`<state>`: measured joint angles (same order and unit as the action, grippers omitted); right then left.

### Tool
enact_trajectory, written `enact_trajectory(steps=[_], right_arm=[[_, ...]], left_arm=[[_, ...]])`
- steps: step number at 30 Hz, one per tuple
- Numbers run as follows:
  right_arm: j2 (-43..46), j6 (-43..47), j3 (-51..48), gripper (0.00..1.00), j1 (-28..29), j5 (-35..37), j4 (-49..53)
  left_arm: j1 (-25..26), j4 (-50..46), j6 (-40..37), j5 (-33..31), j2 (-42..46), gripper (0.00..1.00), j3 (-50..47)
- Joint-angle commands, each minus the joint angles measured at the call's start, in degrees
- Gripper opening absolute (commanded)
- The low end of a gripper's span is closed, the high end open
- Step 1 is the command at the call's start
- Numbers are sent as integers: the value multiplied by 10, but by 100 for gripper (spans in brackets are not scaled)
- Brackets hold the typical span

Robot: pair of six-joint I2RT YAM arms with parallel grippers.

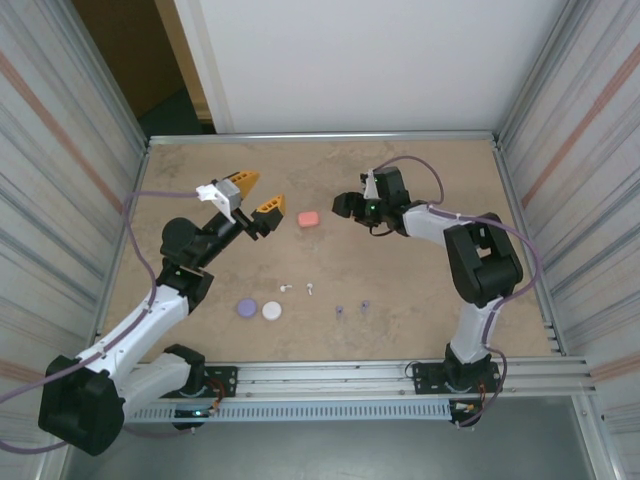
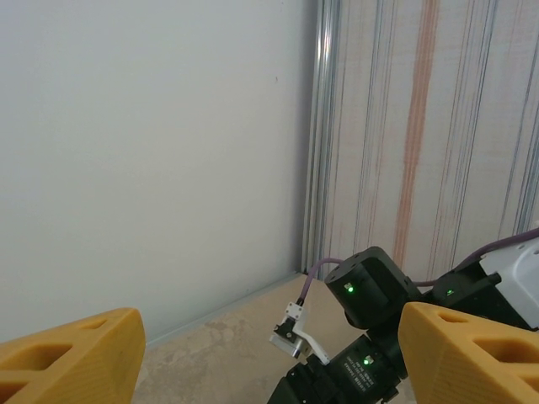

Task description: Insert the wireless bluetooth earbuds into the charging case

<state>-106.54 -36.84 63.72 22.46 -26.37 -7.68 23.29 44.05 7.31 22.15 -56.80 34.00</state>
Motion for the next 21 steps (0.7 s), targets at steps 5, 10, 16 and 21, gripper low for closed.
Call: enact_trajectory(steps=[5, 10, 16, 21], right_arm=[[79, 40, -36, 66, -2, 31, 34], [117, 53, -54, 67, 0, 40, 47], [157, 74, -76, 67, 9, 39, 54], [199, 99, -100, 67, 21, 40, 51]], left_arm=[[-3, 8, 4, -11, 16, 79, -5], [-3, 7, 11, -16, 16, 79, -3], [-3, -25, 24, -45, 17, 79, 9], [-7, -96, 58, -127, 23, 81, 25]])
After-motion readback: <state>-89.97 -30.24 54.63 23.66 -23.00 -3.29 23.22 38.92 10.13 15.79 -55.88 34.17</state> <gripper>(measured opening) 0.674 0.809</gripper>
